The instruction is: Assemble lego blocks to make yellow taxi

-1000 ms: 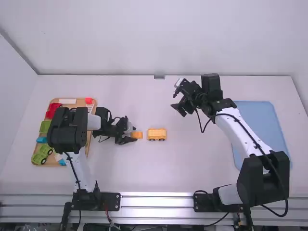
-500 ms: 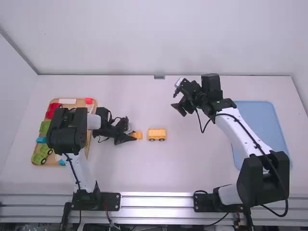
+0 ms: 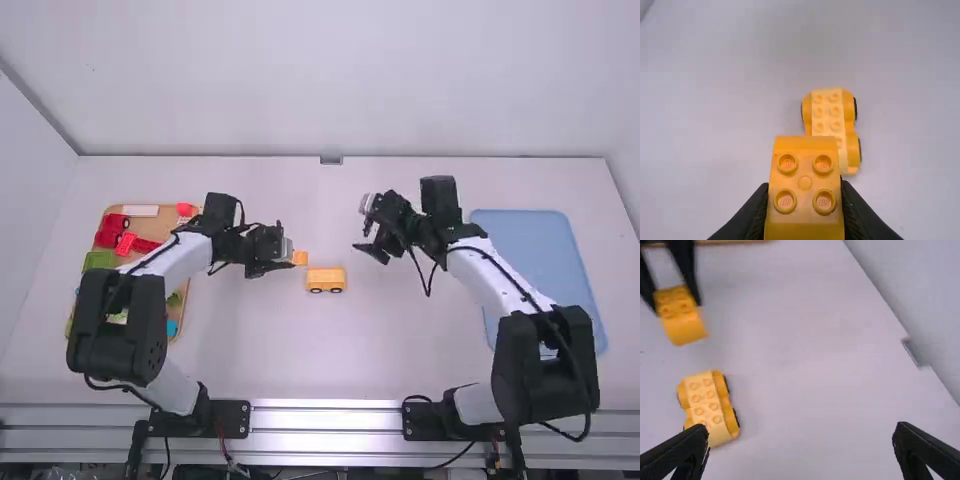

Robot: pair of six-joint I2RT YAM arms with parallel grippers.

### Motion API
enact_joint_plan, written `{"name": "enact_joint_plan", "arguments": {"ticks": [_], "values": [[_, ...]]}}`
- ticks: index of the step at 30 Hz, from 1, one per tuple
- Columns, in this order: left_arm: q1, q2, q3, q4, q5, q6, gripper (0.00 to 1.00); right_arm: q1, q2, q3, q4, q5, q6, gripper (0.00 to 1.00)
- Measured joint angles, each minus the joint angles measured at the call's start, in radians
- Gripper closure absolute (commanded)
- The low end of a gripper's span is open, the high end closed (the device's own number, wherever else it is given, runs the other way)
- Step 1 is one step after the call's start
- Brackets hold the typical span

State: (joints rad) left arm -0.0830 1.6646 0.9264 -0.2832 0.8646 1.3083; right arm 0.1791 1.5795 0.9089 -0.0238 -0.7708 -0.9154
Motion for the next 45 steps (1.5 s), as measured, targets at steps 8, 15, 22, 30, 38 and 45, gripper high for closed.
{"name": "enact_joint_plan", "arguments": {"ticks": [8,15,22,30,38,45], "values": [[-0.032,0.032,-0.047,0.141,-0.004,-0.152,0.87,-0.010,0.319,-0.195,0.560,-0.322,0.070,0.01],[-0.034,0.032,-0.053,0.197,-0.005,-0.222,0.87,0.050,0.521,-0.180,0.700,-0.448,0.095,0.01],[-0.034,0.032,-0.085,0.234,-0.005,-0.266,0.87,0.100,0.604,-0.132,0.696,-0.413,0.101,0.02],[-0.057,0.032,-0.161,0.377,-0.005,-0.333,0.88,0.149,0.611,-0.123,0.694,-0.282,0.106,0.01],[-0.068,0.051,-0.177,0.436,0.018,-0.349,0.91,0.152,0.611,-0.123,0.694,-0.203,0.151,0.05],[-0.076,0.187,-0.170,0.494,0.092,-0.369,0.94,0.151,0.611,-0.122,0.676,-0.204,0.149,0.05]]}}
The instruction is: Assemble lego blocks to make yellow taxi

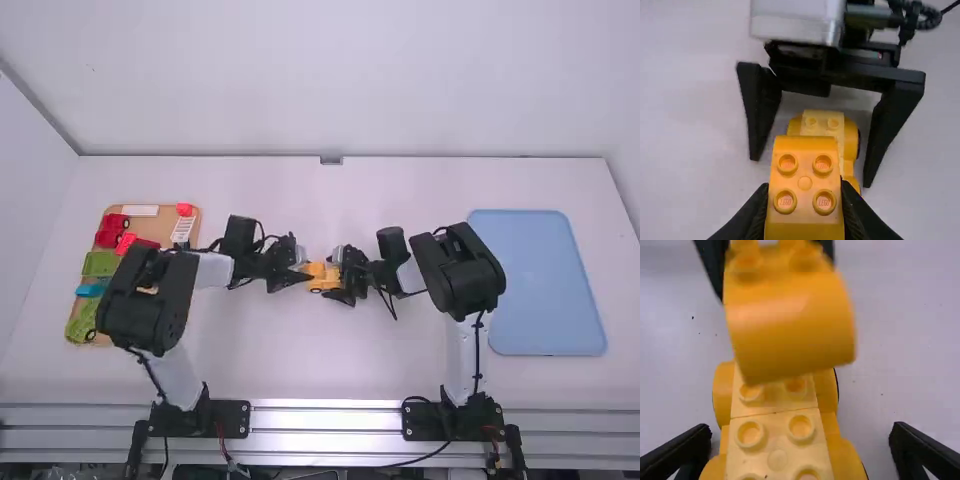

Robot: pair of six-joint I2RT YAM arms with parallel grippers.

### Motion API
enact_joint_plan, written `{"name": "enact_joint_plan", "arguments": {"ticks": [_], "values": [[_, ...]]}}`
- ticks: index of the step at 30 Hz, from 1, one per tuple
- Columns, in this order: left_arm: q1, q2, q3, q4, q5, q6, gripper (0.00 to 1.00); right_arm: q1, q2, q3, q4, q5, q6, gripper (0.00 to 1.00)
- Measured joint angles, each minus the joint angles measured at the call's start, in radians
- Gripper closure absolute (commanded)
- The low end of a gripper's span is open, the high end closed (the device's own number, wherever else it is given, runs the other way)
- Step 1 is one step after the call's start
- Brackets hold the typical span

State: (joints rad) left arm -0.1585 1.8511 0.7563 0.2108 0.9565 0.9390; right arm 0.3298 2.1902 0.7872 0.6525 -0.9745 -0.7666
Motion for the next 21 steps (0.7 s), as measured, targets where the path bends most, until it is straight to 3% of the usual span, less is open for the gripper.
{"name": "enact_joint_plan", "arguments": {"ticks": [9,17,21], "values": [[-0.024,0.010,0.047,-0.031,0.020,-0.001,0.94,-0.035,0.000,0.007,-0.028,-0.043,-0.043,0.06],[-0.055,0.010,0.047,-0.006,0.019,0.004,0.96,-0.024,0.000,0.007,-0.027,-0.055,-0.056,0.18],[-0.055,0.028,0.048,0.060,0.020,-0.006,0.96,-0.025,0.000,0.007,-0.028,-0.056,-0.066,0.29]]}}
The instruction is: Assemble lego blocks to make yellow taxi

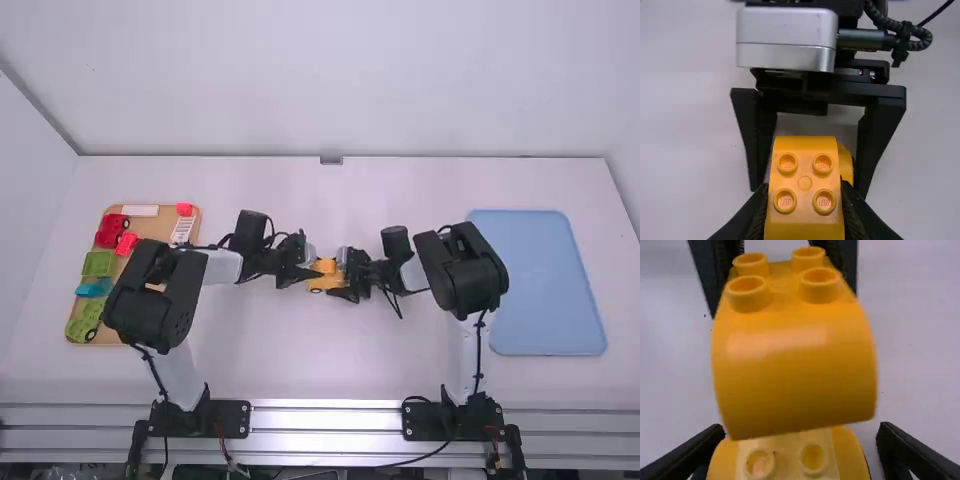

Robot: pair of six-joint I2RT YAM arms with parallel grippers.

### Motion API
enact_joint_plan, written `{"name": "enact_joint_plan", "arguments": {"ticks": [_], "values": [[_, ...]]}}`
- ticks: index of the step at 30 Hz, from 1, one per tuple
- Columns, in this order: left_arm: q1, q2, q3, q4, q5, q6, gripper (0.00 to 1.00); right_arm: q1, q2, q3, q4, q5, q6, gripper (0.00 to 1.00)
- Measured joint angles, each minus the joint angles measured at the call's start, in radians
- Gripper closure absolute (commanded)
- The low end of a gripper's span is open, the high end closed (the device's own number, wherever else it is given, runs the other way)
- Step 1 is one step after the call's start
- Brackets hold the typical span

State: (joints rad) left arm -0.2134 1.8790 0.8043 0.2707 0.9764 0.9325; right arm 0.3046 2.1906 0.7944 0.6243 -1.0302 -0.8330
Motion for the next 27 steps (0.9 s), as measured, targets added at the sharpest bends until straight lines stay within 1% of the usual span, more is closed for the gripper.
{"name": "enact_joint_plan", "arguments": {"ticks": [2,5,6,8,9,18,24,27], "values": [[0.000,0.028,0.011,-0.005,0.005,-0.009,0.97,-0.002,0.000,0.000,0.000,-0.003,-0.004,0.34],[0.000,0.052,0.024,-0.042,0.019,-0.007,0.97,-0.002,0.000,0.000,-0.001,-0.003,-0.005,0.38],[0.000,0.060,0.035,-0.074,0.030,0.004,0.98,-0.002,0.000,0.000,-0.002,-0.003,-0.005,0.41],[0.000,0.061,0.042,-0.088,0.034,0.009,0.98,-0.001,0.000,0.000,-0.003,-0.004,-0.004,0.41],[0.000,0.061,0.050,-0.092,0.034,0.011,0.98,-0.001,0.000,0.000,-0.003,-0.003,-0.006,0.44],[0.000,0.069,0.062,-0.102,0.018,0.010,0.98,-0.001,0.000,0.000,-0.003,-0.003,-0.006,0.44],[-0.002,0.085,0.063,-0.098,0.039,0.005,0.98,-0.001,0.000,0.000,-0.003,-0.003,-0.005,0.44],[-0.012,0.090,0.072,-0.098,0.036,0.009,0.98,-0.001,0.000,0.000,-0.004,-0.005,-0.005,0.46]]}}
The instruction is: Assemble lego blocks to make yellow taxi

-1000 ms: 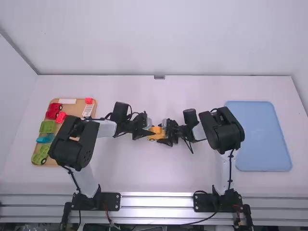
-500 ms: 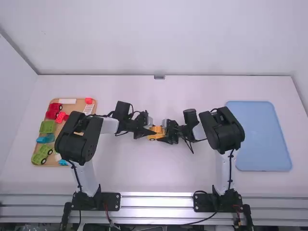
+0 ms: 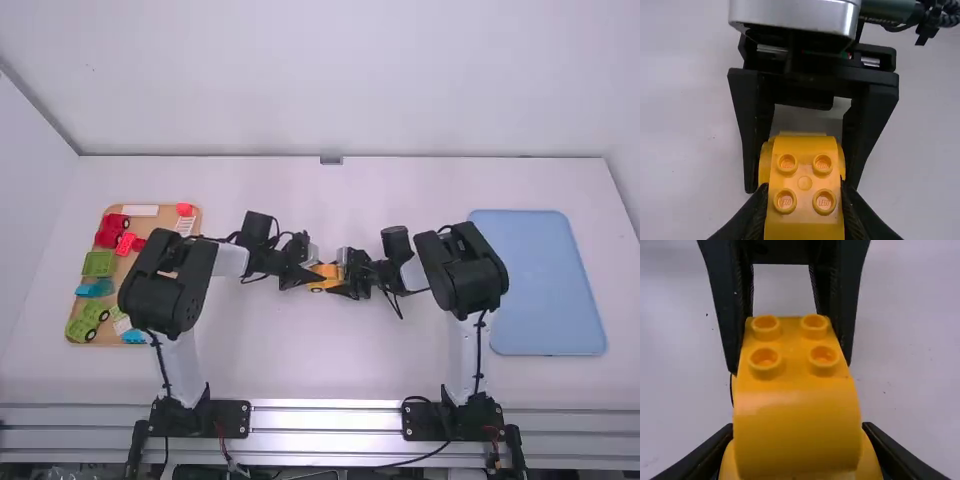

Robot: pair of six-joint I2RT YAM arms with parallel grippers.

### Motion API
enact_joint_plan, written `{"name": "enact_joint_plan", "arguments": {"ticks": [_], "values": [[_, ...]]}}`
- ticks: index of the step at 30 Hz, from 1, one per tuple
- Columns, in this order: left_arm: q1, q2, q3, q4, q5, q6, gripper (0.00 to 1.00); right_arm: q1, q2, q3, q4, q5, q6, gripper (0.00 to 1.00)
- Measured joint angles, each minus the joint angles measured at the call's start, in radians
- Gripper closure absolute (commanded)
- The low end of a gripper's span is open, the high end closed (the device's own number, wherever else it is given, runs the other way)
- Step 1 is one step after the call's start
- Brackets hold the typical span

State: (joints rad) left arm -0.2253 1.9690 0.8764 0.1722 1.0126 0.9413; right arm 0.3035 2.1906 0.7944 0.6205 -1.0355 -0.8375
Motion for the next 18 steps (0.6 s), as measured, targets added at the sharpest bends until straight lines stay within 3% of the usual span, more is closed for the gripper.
{"name": "enact_joint_plan", "arguments": {"ticks": [16,17,18], "values": [[-0.083,-0.038,0.035,-0.071,-0.201,0.012,0.98,-0.023,0.000,-0.001,-0.003,-0.003,0.001,0.50],[-0.085,-0.040,0.035,-0.073,-0.208,0.013,0.97,-0.023,0.000,-0.001,-0.003,-0.004,0.001,0.50],[-0.087,-0.042,0.035,-0.074,-0.214,0.013,0.90,-0.023,0.000,-0.001,-0.003,-0.003,0.000,0.50]]}}
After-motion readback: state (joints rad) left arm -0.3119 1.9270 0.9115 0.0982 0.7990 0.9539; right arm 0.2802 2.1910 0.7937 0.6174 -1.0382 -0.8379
